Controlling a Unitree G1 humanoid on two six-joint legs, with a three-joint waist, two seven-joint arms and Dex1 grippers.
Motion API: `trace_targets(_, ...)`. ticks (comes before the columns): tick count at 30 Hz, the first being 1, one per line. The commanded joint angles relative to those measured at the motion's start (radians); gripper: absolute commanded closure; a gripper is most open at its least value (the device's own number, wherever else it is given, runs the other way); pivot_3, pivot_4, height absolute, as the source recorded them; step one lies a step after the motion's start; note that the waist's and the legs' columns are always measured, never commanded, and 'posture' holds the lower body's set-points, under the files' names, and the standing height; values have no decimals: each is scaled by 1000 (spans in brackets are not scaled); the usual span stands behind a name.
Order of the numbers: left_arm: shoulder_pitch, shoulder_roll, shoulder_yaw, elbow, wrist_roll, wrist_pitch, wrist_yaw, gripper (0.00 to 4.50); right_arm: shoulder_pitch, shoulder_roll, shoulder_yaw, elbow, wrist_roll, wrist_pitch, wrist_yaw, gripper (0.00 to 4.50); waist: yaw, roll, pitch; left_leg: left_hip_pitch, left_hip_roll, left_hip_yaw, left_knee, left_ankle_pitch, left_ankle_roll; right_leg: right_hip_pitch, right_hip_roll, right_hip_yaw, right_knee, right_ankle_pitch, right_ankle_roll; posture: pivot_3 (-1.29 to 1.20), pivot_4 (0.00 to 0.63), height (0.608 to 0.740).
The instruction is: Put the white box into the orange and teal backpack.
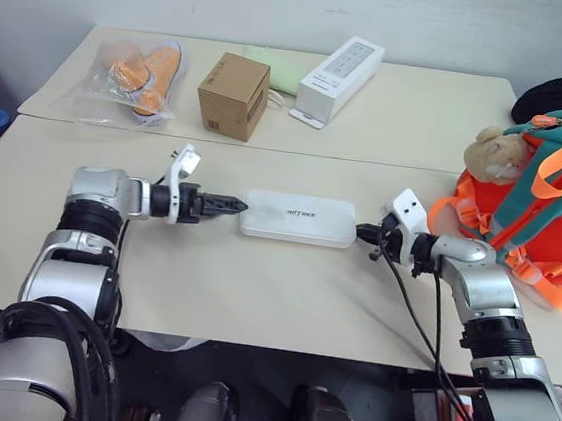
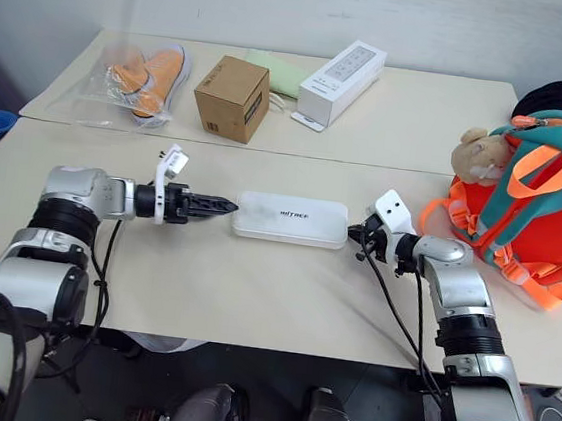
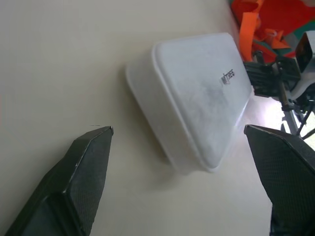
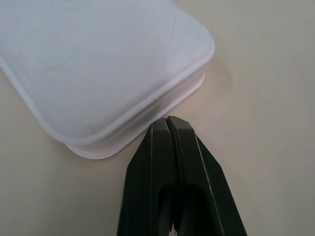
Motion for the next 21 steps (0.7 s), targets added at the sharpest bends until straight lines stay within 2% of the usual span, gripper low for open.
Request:
trace_targets(1,-34,-78,-25,69,20,10,15,13,-20,6,-7,-14,-1,-20,-1,4500,2,0,0,0,0,0,0,0,0,0,0,0,0,0,0,0,150,740)
trace_targets(6,-83,-163,-5,129,28,-20,32,13,9,2,-19,-35,6,-16,-11,4500,5,0,0,0,0,0,0,0,0,0,-1,0,0,0,0,0,150,740)
trace_targets(10,-107,-165,14,156,26,-23,12,13,28,0,-26,-53,8,-12,-17,4500,7,0,0,0,0,0,1,0,0,0,-1,0,0,0,0,0,150,740)
trace_targets(13,-117,-148,22,164,26,-28,-11,596,47,-2,-33,-66,11,-13,-23,4500,5,0,0,0,0,0,0,0,0,0,-1,0,0,0,0,0,150,740)
trace_targets(20,-112,-105,-10,130,33,-3,-113,2772,90,-7,-45,-99,21,-20,-36,4500,0,0,0,0,0,0,0,0,0,0,0,0,0,0,0,0,150,740)
trace_targets(21,-108,-99,-9,118,28,6,-122,2969,97,-9,-48,-106,24,-19,-38,4500,-1,0,0,0,0,0,0,0,0,0,0,0,0,0,0,0,150,740)
